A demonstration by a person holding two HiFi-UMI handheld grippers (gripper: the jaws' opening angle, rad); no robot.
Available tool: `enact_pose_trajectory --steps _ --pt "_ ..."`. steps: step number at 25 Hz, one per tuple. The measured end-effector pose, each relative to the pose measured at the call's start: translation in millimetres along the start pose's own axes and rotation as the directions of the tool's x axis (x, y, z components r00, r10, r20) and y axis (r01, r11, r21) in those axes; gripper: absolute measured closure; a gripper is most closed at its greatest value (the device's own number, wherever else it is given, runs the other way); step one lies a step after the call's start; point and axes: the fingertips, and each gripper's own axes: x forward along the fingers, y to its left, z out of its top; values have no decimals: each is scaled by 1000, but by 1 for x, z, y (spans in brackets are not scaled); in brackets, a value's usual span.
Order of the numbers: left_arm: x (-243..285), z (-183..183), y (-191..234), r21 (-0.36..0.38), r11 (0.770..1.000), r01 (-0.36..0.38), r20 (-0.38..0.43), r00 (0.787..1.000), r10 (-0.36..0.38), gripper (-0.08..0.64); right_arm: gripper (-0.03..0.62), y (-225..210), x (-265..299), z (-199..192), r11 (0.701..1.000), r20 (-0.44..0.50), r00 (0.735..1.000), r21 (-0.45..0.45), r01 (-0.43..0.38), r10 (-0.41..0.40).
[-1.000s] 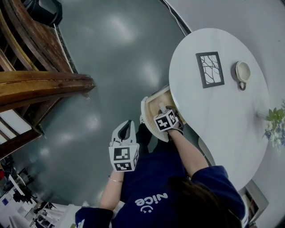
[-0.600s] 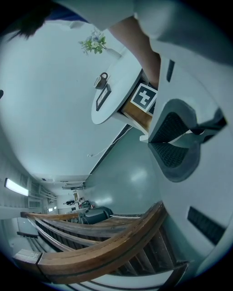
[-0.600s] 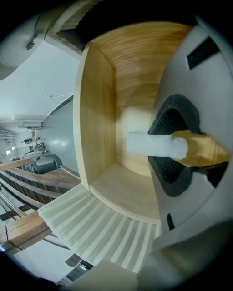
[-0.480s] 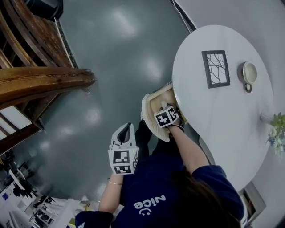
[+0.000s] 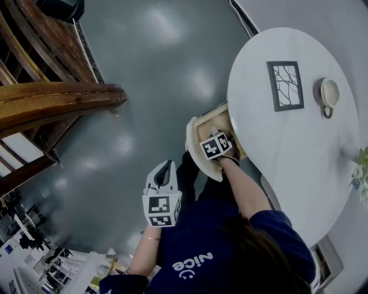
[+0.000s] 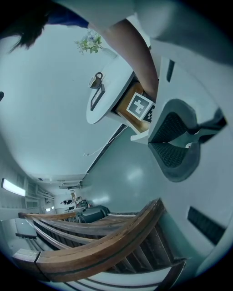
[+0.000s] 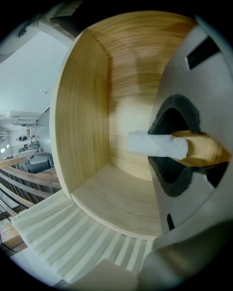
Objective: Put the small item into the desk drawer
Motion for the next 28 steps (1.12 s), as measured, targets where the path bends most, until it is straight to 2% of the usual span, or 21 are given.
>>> enact_pose_trajectory --steps 10,15,28 --pt "-1 -8 3 1 1000 -5 -14 1000 5 557 431 1 4 2 1000 -15 1000 5 -21 21" --pt "0 -4 1 -1 1000 8 0 1000 -8 557 382 4 -2 4 998 8 999 39 -39 39" --pt "-2 14 0 -1 999 38 56 998 -38 557 365 9 -41 10 1000 44 999 -10 -8 8"
